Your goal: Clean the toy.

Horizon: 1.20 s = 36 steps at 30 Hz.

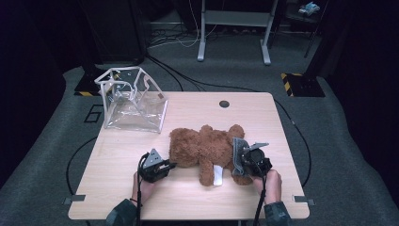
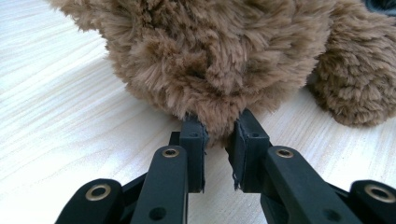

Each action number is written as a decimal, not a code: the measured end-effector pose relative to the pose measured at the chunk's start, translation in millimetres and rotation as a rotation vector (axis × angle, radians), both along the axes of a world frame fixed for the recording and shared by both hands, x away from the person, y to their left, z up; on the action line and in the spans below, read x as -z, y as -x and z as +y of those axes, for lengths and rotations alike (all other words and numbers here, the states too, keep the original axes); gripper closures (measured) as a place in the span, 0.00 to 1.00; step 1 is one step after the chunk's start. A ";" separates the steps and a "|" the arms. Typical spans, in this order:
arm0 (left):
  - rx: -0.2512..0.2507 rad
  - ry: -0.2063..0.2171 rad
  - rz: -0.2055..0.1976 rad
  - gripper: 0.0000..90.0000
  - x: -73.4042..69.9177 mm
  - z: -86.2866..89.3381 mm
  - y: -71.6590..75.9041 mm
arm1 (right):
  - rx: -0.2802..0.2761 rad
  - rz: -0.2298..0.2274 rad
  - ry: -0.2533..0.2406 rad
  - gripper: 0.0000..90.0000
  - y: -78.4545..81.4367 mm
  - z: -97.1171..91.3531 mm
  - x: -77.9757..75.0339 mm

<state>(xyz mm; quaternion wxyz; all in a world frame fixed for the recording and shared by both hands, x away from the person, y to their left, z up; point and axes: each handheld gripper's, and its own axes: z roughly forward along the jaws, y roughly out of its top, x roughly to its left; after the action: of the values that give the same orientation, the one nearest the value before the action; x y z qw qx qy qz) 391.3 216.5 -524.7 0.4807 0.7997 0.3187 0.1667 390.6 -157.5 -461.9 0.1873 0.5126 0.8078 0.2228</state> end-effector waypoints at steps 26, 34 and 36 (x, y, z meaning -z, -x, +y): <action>-0.001 -0.009 -0.003 0.86 -0.1 -0.1 -0.8 | -0.048 -0.041 0.054 0.86 10.6 19.7 8.2; -0.010 -0.005 0.002 0.86 0.5 -1.5 -0.2 | -0.056 -0.101 -0.007 0.86 23.5 26.4 -17.7; -0.010 -0.007 0.001 0.86 0.5 -1.6 -0.3 | -0.089 -0.108 -0.040 0.86 26.3 37.1 -16.2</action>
<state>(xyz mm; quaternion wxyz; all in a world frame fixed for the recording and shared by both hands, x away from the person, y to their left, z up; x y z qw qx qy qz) 391.6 214.9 -525.1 0.4770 0.7998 0.3225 0.1697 364.3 -120.4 -445.7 0.2102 0.4669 0.8140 0.2742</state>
